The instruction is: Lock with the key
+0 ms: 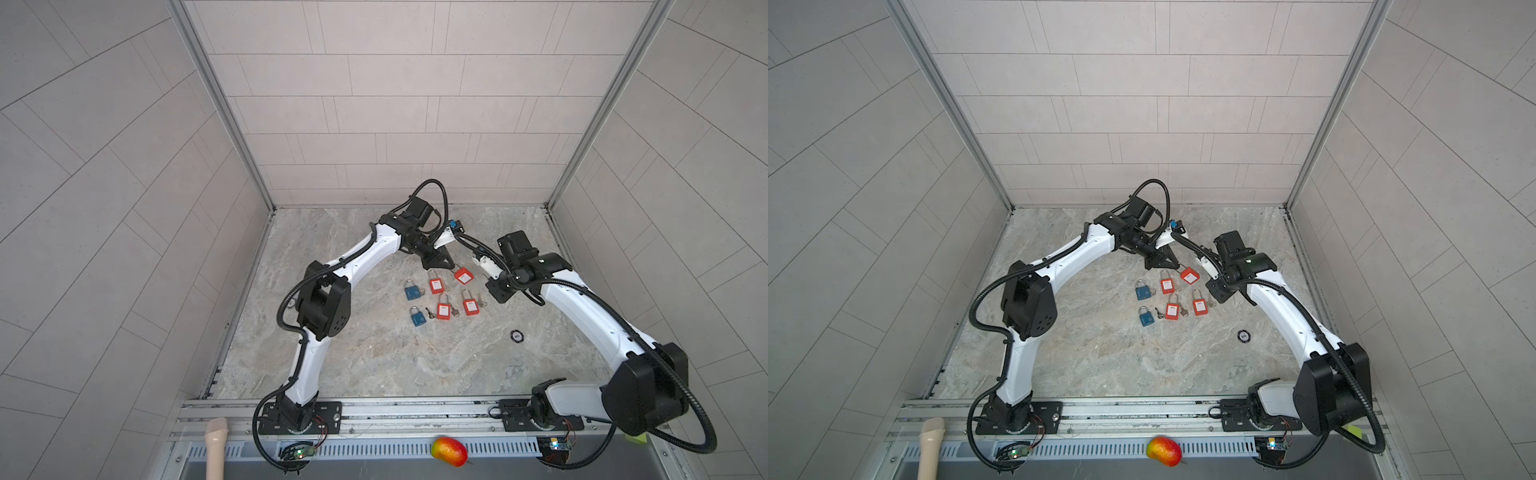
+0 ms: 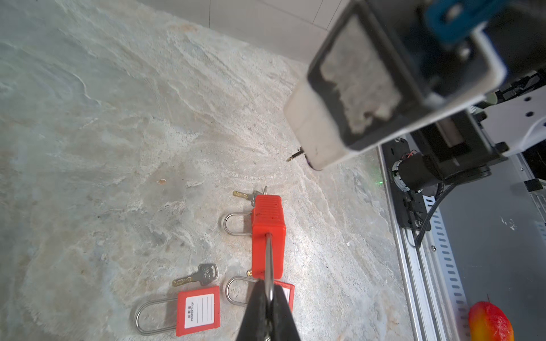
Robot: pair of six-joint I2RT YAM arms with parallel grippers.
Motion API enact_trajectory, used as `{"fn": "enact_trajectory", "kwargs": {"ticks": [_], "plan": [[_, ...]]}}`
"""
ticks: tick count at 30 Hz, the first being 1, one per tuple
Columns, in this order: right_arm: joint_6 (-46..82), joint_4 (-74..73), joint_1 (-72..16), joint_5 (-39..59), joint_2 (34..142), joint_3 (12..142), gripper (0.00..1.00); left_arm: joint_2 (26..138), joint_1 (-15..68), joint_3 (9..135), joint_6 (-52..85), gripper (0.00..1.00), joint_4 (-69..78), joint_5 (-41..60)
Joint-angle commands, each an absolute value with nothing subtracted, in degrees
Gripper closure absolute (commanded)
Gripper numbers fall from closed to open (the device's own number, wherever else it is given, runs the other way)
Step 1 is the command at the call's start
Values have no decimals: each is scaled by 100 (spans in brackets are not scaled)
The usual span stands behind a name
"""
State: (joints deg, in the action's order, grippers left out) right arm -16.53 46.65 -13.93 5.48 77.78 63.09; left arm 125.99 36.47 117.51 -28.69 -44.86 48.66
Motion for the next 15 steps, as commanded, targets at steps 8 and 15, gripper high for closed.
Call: {"fn": "enact_trajectory", "kwargs": {"ticks": [8,15], "plan": [[-425,4155,-1274,43,8958,6650,100,13827,3782,13318,-2430,100,-5190,3925],[-308,3752,-1272,152,9351,6607,100,14332,3821,13790,-2268,100,-5300,3735]]}}
